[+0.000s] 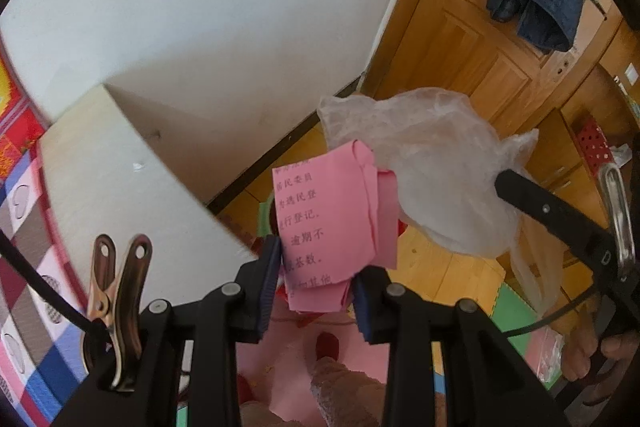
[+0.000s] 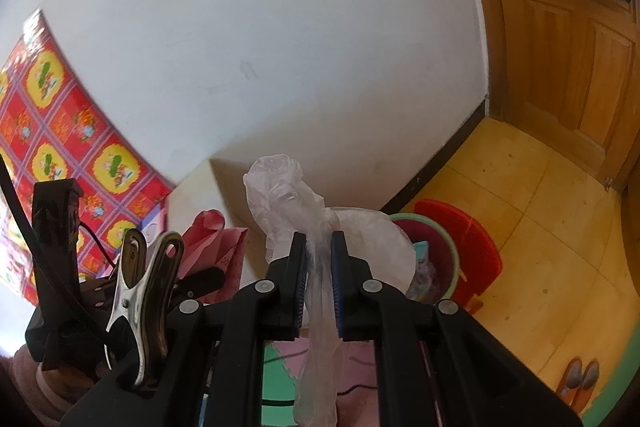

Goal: Collect trash
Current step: 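Carry the pink paper and plastic bag in both grippers over the red bucket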

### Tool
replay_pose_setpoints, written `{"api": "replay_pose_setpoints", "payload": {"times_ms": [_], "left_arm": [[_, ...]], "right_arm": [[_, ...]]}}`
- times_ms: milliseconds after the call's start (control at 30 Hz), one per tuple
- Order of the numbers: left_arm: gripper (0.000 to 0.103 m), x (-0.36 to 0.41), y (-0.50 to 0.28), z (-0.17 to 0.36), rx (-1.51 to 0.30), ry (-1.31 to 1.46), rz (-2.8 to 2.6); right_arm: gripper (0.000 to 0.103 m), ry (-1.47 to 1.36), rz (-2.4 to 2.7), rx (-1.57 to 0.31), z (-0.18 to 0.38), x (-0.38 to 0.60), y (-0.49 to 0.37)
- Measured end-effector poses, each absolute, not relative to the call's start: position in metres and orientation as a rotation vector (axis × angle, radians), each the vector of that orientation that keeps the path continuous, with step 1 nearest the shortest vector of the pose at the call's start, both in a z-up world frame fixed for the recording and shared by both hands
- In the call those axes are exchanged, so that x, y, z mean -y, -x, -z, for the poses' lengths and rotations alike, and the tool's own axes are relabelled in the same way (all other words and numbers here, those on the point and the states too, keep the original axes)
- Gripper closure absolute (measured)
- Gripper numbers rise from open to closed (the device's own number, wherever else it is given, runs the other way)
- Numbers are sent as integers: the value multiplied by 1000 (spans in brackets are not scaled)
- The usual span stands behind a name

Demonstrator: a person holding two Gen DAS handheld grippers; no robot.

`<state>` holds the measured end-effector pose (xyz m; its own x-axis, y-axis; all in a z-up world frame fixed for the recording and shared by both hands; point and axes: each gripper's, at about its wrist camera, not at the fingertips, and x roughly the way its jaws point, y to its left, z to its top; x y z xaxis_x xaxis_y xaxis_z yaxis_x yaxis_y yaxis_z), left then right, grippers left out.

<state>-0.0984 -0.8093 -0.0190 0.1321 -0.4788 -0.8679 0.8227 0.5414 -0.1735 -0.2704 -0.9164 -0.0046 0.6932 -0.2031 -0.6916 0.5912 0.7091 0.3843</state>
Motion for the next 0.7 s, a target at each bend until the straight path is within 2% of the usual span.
{"api": "replay_pose_setpoints", "payload": {"times_ms": [333, 700], "left_arm": [[69, 879, 127, 71, -1120, -393, 936], [69, 910, 121, 145, -1195, -414, 867]], "right_arm": [[91, -653, 444, -747, 47, 989, 274], [91, -676, 442, -798, 92, 1036, 269]]}}
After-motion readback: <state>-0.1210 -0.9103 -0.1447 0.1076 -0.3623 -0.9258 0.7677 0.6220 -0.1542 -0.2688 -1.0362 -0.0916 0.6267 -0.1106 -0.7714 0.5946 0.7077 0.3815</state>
